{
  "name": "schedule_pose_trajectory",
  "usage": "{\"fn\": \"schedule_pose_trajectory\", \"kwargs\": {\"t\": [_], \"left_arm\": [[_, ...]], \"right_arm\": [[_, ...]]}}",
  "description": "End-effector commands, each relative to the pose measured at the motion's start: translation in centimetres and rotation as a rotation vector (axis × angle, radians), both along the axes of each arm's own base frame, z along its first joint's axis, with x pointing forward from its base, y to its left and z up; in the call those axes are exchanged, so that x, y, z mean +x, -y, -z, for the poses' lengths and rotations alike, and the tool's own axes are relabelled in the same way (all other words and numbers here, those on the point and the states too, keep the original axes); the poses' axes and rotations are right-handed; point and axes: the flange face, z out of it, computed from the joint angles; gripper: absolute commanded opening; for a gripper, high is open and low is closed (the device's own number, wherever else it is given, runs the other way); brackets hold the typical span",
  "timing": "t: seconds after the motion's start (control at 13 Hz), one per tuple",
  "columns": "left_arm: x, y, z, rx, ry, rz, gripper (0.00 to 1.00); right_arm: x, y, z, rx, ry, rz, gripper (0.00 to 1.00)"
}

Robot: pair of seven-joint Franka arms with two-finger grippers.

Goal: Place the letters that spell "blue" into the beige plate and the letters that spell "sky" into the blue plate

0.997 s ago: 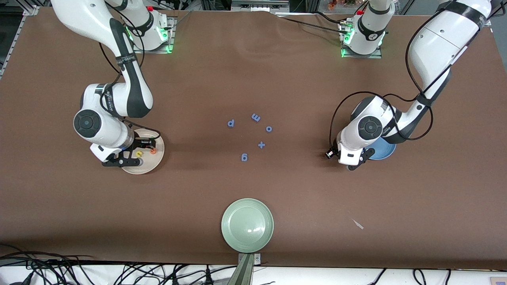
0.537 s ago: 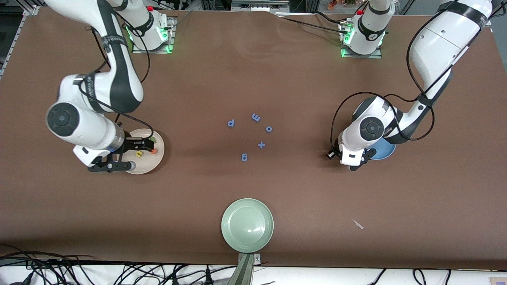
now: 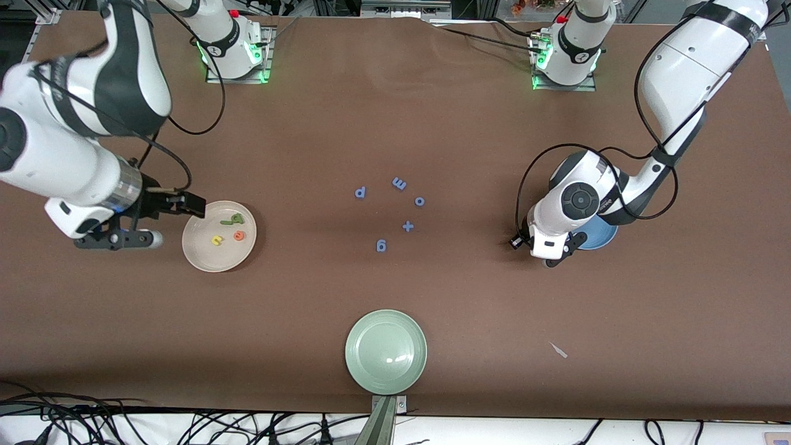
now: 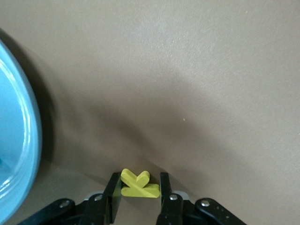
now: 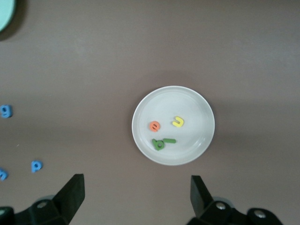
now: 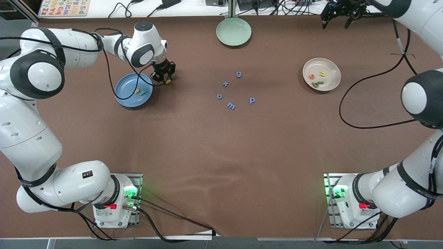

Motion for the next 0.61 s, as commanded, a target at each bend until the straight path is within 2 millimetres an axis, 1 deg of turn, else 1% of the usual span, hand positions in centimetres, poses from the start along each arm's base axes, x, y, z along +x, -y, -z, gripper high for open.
{"fn": "schedule_pose_trajectory", "kwargs": {"t": [0.0,0.08,0.15,0.23,0.31,0.38,0.46,0.54], "left_arm": [[0.7,-0.3,-2.3,0.028,0.014,0.001,0.25],[0.9,-0.7,-3.6,0.033,0.016,0.016,0.25],[0.9,-0.9,-4.2,0.023,0.013,0.031,0.25],[1.2,-1.8,-5.2,0.011,0.009,0.031,0.25],[1.3,-2.6,-5.9,0.001,-0.004,0.048,0.25],[1.1,-3.7,-6.8,0.005,-0.029,0.065,0.25],[1.0,-5.0,-7.5,0.010,-0.053,0.082,0.25],[0.8,-6.6,-8.3,0.019,-0.080,0.114,0.25]], "right_arm": [[-3.1,1.8,-5.2,-0.012,-0.005,-0.005,1.00],[-3.9,2.6,-6.3,-0.014,-0.008,-0.022,1.00],[-4.5,2.9,-7.3,-0.014,-0.009,-0.031,1.00],[-5.1,2.4,-8.2,-0.031,0.004,-0.055,1.00],[-5.6,2.2,-8.7,-0.051,0.006,-0.072,1.00],[-5.8,2.1,-8.6,-0.053,0.000,-0.080,1.00],[-5.8,2.3,-8.8,-0.050,0.001,-0.079,1.00],[-5.9,3.1,-9.2,-0.045,0.008,-0.068,1.00]]}}
